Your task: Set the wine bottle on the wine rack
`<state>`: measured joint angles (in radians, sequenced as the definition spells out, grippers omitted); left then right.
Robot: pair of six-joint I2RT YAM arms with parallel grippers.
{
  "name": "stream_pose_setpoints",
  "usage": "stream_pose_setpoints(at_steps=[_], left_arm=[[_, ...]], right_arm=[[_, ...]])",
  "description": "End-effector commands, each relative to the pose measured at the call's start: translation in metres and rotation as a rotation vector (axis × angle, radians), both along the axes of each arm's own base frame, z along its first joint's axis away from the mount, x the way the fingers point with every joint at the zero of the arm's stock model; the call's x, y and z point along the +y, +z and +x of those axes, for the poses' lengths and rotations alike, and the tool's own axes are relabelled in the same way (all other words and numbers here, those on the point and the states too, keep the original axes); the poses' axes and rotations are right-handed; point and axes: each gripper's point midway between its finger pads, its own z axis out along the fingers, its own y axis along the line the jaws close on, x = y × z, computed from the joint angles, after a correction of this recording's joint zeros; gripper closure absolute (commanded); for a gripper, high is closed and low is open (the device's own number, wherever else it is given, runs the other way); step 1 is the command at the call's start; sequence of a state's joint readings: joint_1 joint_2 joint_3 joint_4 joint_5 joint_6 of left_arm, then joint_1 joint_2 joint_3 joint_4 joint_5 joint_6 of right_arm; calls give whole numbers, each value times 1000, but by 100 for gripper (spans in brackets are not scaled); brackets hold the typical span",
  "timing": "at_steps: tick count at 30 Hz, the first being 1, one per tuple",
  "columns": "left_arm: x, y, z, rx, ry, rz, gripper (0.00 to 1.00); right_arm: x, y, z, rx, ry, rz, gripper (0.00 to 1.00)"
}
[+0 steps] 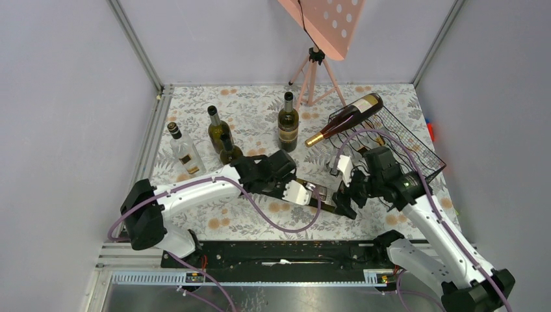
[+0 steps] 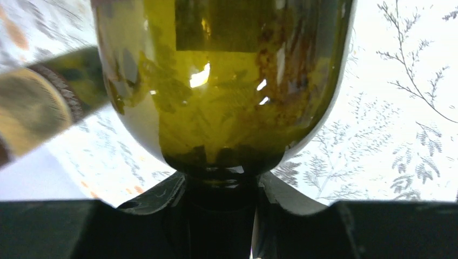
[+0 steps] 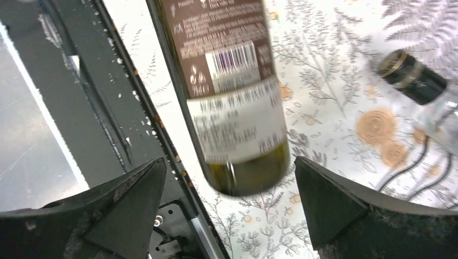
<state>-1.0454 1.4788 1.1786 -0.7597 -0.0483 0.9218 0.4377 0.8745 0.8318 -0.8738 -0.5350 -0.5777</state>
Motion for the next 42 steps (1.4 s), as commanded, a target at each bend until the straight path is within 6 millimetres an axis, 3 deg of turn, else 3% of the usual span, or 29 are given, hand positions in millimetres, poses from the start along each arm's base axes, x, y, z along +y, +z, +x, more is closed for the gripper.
stream_pose_setpoints(at_steps=[1,6,12,16,20,26,33,42], left_arm=[[-3,20,8,1,117,-161,100],[-11,12,6,84,232,-229,100],[-48,13,-8,252,358,-324,100],[-74,10,-12,336,392,-345,100],[-97,-1,-11,409,419,-341,100],[-122,-12,-10,495,461,-344,100],[-134,-30,-9,540,495,-322,100],[-155,-34,-10,609,521,-347,100]], right_arm=[[-16,23,21,-137,-116,-39,3],[-38,50,55,-252,-337,-41,3],[-65,93,90,-368,-609,47,4],[-92,108,110,-402,-813,63,4],[-110,109,121,-408,-931,87,3],[-116,101,124,-424,-956,117,3],[-118,93,124,-426,-964,138,3],[-116,92,121,-428,-949,155,3]])
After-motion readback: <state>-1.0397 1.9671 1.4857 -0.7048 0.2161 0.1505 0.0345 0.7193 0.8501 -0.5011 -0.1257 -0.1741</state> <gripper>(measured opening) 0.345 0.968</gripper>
